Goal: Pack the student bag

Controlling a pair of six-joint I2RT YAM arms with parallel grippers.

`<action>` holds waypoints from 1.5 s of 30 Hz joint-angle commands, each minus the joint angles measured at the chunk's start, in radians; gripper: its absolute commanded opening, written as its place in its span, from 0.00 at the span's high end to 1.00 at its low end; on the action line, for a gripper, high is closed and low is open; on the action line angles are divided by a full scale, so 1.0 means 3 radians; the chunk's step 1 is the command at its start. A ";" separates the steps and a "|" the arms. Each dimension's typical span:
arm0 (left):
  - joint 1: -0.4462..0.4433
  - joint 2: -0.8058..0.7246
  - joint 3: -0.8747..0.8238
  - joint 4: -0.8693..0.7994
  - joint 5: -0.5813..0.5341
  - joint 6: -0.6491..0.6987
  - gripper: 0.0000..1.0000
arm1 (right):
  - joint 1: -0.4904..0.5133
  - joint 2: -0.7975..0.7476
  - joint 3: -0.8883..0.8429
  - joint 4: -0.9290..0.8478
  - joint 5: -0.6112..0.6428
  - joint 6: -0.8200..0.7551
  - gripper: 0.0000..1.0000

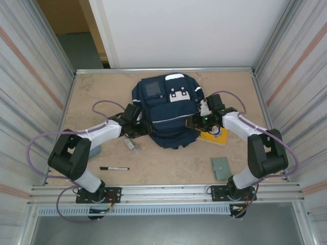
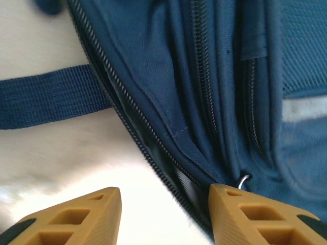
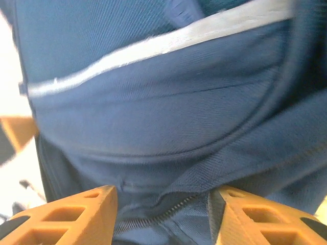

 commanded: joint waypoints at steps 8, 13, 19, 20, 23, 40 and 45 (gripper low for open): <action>0.0600 0.0064 0.0668 -0.0527 0.0543 0.0426 0.52 | 0.0187 0.0745 0.0682 -0.0123 -0.0506 -0.0230 0.54; 0.0590 -0.0001 0.0781 -0.0601 0.0830 0.0691 0.52 | -0.0031 0.0705 0.0633 -0.0123 -0.0344 -0.0270 0.51; 0.0475 -0.0134 0.0949 -0.0676 0.0726 0.0877 0.52 | -0.0198 0.0457 0.0630 0.0123 0.0192 -0.0028 0.46; 0.0435 -0.0117 0.0968 -0.0656 0.0712 0.0877 0.52 | -0.0220 0.0403 0.0637 0.0130 0.0328 0.0039 0.45; 0.0293 0.0015 0.1035 -0.0642 0.0600 0.0840 0.52 | -0.0219 0.0307 0.0720 -0.0042 0.0974 0.0166 0.42; 0.0183 0.0628 0.1256 -0.0735 0.0043 0.0287 0.43 | -0.0167 -0.1058 0.0113 -0.0644 0.1798 0.0110 0.38; 0.0187 0.0785 0.1272 -0.0576 0.0079 0.0236 0.45 | -0.0161 -0.1217 0.0088 -0.0695 0.1949 -0.0036 0.37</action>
